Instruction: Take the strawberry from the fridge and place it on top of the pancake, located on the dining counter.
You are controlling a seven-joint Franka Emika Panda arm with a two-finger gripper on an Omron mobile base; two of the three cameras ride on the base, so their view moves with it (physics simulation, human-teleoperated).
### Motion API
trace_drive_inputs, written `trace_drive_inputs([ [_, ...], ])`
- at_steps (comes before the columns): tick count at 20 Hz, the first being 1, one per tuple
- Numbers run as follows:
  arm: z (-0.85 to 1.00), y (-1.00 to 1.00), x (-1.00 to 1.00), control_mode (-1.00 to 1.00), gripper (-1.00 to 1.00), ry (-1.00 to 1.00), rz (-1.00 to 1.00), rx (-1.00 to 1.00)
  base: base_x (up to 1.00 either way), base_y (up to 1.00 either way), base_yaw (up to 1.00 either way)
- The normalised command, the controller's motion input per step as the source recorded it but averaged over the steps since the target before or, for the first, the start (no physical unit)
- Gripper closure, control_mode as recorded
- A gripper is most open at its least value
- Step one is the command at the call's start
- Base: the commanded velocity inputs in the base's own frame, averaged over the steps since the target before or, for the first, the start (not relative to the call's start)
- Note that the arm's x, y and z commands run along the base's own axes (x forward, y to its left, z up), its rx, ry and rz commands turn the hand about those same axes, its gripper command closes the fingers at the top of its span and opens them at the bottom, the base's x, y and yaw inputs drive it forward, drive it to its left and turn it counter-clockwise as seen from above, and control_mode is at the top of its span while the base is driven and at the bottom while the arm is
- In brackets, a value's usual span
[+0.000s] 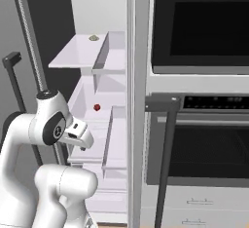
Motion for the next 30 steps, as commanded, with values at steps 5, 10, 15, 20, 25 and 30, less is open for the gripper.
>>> trace_drive_inputs([
  [5, 0.00, 0.00, 0.00, 1.00, -1.00, 0.00, 0.00, 0.00, 0.40, 0.00, 0.01],
  [10, 0.00, 0.00, 0.00, 1.00, -1.00, 0.00, 0.00, 0.00, 0.46, 0.01, 0.01],
  [15, 0.00, 0.00, 0.00, 1.00, -1.00, 0.00, 0.00, 0.00, 0.28, -0.02, 0.05],
  [20, -0.01, 0.00, 0.38, -1.00, -1.00, -0.10, 0.11, 0.05, 0.00, 0.00, 0.00],
  [25, 0.00, 0.05, 0.57, -1.00, -1.00, -0.15, 0.19, 0.07, 0.00, 0.00, 0.00],
  [30, 0.00, 0.31, 0.81, -1.00, -1.00, 0.00, 0.07, 0.01, 0.00, 0.00, 0.00],
])
